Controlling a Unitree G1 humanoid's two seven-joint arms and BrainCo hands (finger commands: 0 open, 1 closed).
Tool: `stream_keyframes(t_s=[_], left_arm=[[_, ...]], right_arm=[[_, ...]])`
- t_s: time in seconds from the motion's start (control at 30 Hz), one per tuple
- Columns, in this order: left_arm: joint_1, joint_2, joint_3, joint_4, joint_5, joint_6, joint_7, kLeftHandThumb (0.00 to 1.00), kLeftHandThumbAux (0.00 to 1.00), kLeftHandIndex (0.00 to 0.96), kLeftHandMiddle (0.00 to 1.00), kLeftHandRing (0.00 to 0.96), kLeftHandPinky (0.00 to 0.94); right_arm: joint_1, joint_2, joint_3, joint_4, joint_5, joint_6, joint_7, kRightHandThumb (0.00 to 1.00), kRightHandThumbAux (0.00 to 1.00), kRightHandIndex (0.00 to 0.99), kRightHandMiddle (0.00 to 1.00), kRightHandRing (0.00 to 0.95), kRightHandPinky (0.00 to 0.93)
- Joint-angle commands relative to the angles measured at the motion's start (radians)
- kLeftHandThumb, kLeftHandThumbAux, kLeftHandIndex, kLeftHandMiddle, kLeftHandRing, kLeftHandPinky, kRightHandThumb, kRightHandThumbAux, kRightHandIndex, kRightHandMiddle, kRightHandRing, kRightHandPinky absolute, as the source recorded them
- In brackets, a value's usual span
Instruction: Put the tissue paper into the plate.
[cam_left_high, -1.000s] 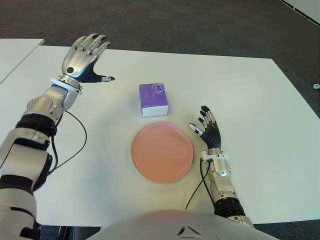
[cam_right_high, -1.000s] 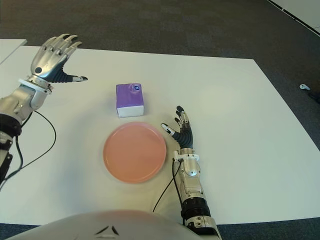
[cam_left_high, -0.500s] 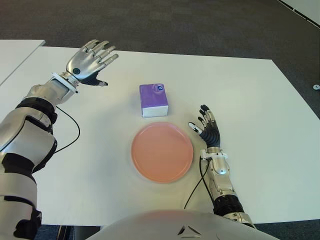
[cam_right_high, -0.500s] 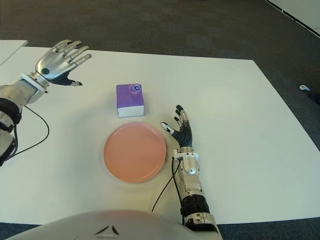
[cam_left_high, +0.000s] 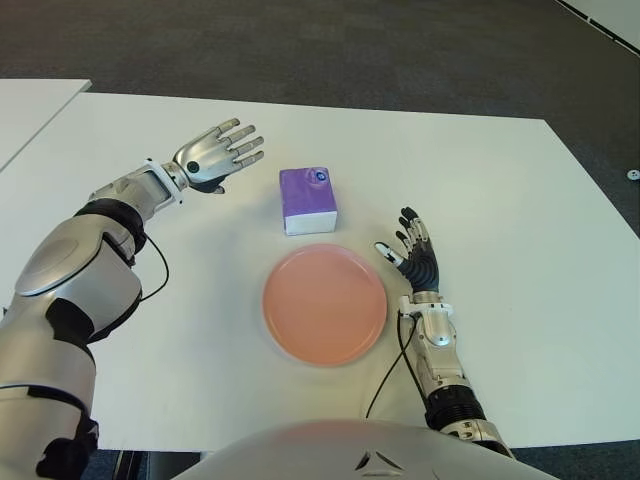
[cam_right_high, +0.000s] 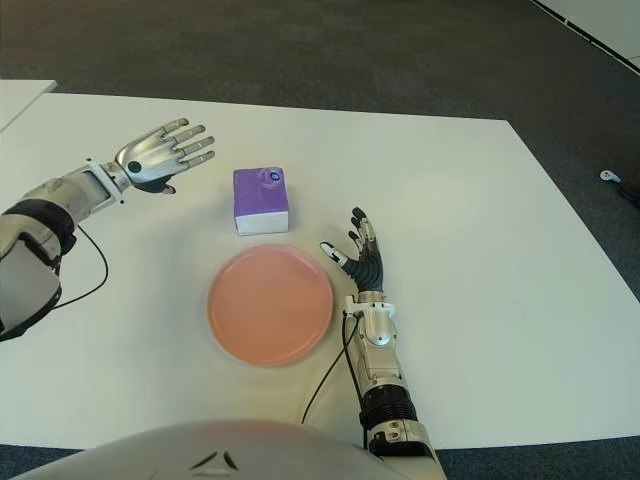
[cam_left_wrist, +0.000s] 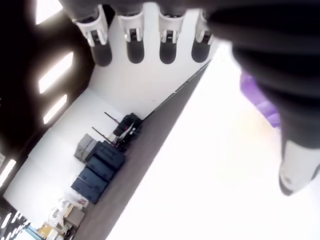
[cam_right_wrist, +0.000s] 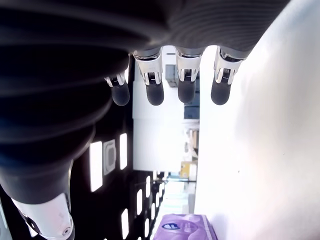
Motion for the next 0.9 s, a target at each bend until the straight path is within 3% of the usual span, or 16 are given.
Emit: stream_keyframes(t_s=[0.03,0.33,0.9], left_arm=[[-0.024,-0.013,-0.054,0.022,0.031,0.032,-0.005,0.148,0.623,0.0,0.0,0.0,0.0],[-0.066,-0.035,-0.103,0.029,0.027,0.044,-0.039,0.151,0.641,0.0,0.0,0.0,0.0],[-0.092,-0.085,-0.098,0.009,-0.002,-0.043,0.066,0.159,0.653,0.0,0.0,0.0,0.0]], right_arm=[[0.102,0.018,0.005,0.119,-0.003,0.075,0.003,0.061,0.725,0.0,0.0,0.0,0.0],[0.103,0.025,0.002,0.13,0.004,0.072,0.006,0.056,0.726,0.0,0.0,0.0,0.0],[0.092,0.024,-0.01,0.172,0.008,0.057,0.011,0.05,0.73,0.0,0.0,0.0,0.0]])
